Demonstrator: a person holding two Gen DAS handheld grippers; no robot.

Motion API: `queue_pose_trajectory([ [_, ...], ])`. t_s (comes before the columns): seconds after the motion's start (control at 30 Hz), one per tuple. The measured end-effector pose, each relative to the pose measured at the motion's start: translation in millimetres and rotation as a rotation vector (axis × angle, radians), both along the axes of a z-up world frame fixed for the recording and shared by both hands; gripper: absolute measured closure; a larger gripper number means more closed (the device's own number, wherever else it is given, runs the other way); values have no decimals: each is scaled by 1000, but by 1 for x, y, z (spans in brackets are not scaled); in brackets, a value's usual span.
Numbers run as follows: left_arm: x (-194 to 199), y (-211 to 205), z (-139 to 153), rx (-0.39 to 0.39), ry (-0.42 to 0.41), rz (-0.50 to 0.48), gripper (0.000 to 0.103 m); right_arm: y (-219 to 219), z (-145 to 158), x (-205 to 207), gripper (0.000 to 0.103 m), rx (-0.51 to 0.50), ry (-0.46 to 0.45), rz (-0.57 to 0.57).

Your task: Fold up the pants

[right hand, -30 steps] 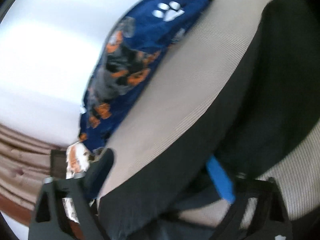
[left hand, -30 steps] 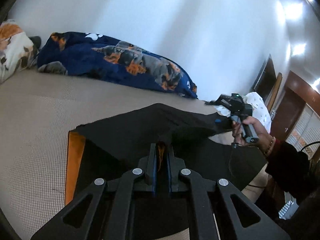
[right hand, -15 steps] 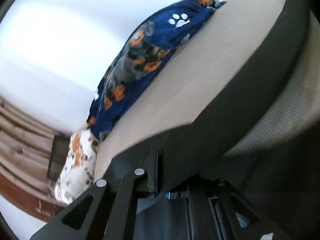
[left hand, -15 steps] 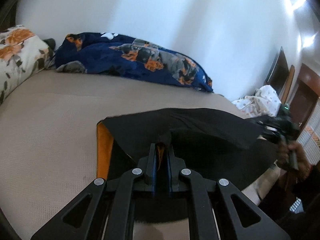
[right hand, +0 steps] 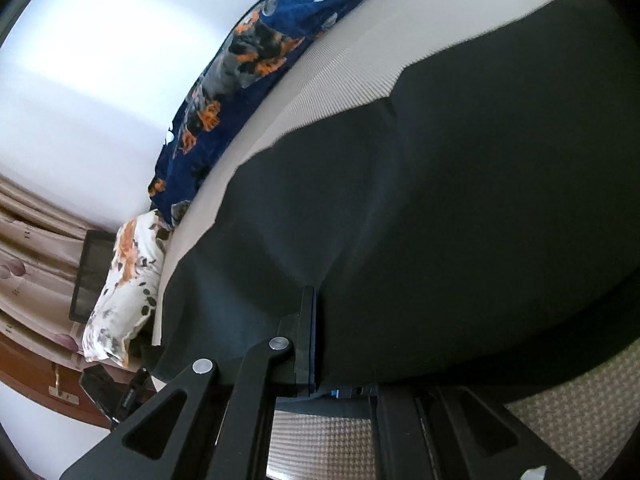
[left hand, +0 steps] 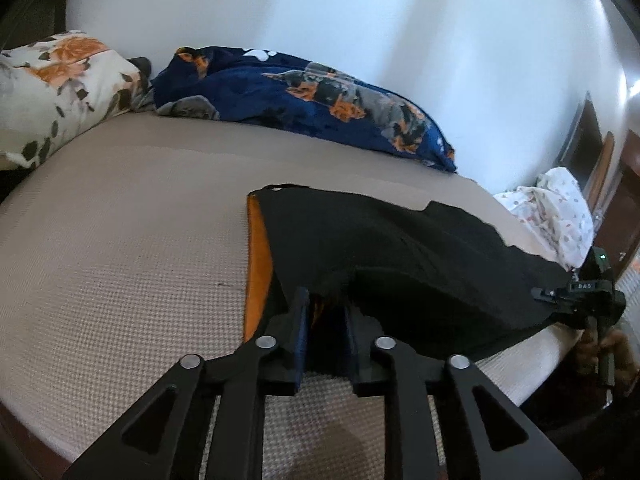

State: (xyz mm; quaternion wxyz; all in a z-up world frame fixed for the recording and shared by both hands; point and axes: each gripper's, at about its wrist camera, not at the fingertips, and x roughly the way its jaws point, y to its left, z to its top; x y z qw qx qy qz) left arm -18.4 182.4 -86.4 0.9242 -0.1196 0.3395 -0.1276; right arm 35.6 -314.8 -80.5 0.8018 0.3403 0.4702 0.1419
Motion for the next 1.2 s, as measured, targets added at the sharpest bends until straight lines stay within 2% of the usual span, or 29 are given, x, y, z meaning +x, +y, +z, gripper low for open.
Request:
queue_pose_trajectory([
  [0.07, -6, 4, 1, 32, -8, 55, 56, 2, 1, 0, 97, -15, -10, 9],
  [0.1, -9, 8, 2, 27, -18, 84, 53, 3, 2, 0, 97, -19, -12, 10],
  [0.27, -15, 25, 8, -3, -31, 162, 50, 11, 1, -2, 96, -20, -18, 25],
  [0.43, -36, 36, 35, 48, -137, 305, 50, 11, 0, -3, 96, -8, -26, 25],
  [0.47, -39, 35, 42, 37, -157, 302, 50, 12, 0, -3, 96, -11, -29, 26],
  [0.53, -39, 22, 55, 35, -178, 234, 50, 12, 0, -3, 95, -16, -34, 28],
  [0.63, -32, -21, 58, 48, -170, 69, 48, 12, 0, -4, 95, -13, -41, 30],
  [0.67, -26, -39, 52, 55, -143, 8, 46, 11, 0, -4, 95, -13, -45, 31],
  [0.77, 2, -73, 20, 95, -13, -62, 46, 10, 1, -6, 95, -5, -55, 33],
  [0.83, 16, -78, -2, 95, 74, -56, 47, 4, 3, -9, 93, 22, -56, 30],
  [0.87, 21, -74, -13, 68, 107, -41, 47, -1, 4, -11, 91, 27, -61, 23],
  [0.93, 16, -70, -14, 50, 71, -27, 47, -17, 9, -18, 89, 23, -81, -6],
  [1.0, 17, -74, -15, 86, 75, -34, 47, -44, 11, -23, 88, 45, -100, -57],
  [1.1, 16, -80, -18, 133, 76, -38, 47, -102, 12, -26, 87, 162, -114, -184],
  [1.2, 16, -84, -17, 138, 77, -40, 47, -168, 16, -32, 86, 174, -154, -334],
])
